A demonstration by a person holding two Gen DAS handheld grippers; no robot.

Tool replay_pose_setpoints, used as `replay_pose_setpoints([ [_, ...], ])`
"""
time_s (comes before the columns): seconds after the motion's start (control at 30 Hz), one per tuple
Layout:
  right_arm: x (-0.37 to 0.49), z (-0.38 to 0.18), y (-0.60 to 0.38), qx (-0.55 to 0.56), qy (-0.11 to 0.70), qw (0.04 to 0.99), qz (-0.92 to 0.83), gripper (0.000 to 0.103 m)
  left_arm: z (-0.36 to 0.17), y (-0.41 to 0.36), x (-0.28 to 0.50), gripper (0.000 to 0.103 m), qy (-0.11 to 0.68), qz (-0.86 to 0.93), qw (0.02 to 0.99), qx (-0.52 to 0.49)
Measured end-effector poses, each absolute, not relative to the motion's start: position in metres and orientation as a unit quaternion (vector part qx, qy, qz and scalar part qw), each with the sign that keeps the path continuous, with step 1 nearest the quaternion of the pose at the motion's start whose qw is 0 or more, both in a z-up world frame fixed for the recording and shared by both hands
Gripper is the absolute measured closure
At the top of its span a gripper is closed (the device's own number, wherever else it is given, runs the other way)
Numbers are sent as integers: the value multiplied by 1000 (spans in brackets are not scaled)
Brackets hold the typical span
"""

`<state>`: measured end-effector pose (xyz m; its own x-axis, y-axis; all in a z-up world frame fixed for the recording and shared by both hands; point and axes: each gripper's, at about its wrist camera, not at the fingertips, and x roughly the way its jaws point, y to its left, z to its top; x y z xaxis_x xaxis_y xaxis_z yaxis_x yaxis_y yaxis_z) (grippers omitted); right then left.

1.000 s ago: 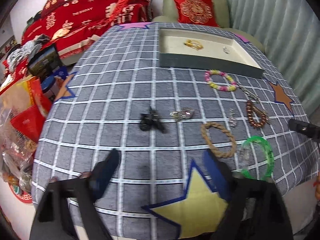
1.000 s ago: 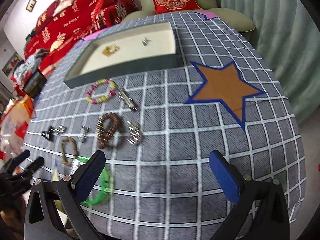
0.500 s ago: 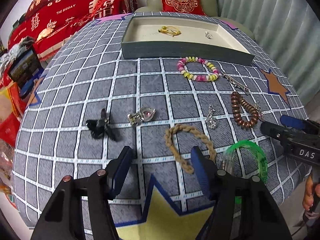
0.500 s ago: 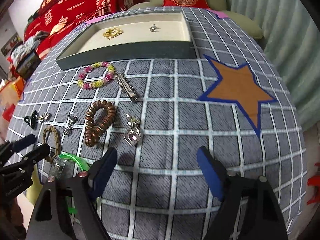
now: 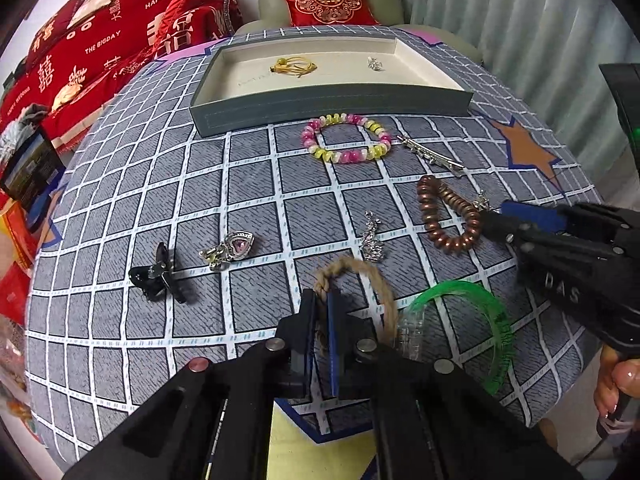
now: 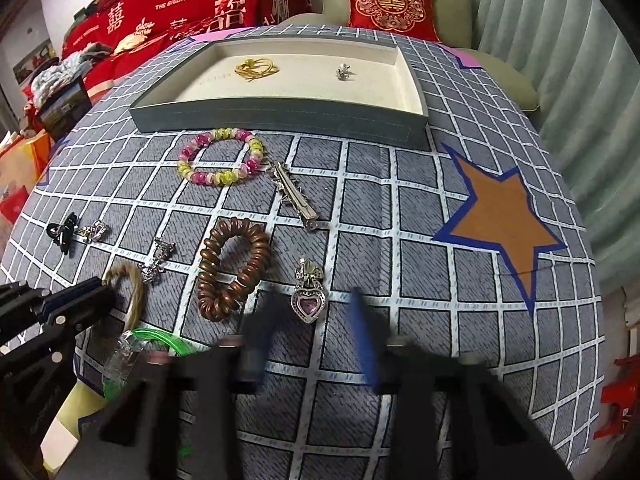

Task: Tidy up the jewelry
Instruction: 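Grasp the braided tan rope bracelet with the left gripper while the right grasps the heart pendant, then carry the rope bracelet and heart pendant over the white tray with both grippers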

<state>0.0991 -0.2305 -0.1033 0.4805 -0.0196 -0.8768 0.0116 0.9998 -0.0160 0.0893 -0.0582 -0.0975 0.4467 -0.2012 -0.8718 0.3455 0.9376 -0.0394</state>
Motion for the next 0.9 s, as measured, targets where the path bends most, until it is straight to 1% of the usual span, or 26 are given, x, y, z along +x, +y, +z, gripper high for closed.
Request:
replay_pose_setpoints([
  [0.17, 96, -102, -236, 8, 505, 863, -10, 84, -95, -42, 89, 89, 503, -180, 845, 21],
  [0.43, 92, -80, -261, 63, 488, 870, 3, 84, -72, -27, 91, 89, 487, -187, 853, -10],
  [0.67, 99, -57, -272, 92, 474, 876, 15, 84, -39, -21, 103, 89, 464, -194, 864, -21],
  [0.9, 129, -32, -277, 98, 457, 884, 27, 84, -3, -25, 140, 89, 432, -194, 881, -12],
])
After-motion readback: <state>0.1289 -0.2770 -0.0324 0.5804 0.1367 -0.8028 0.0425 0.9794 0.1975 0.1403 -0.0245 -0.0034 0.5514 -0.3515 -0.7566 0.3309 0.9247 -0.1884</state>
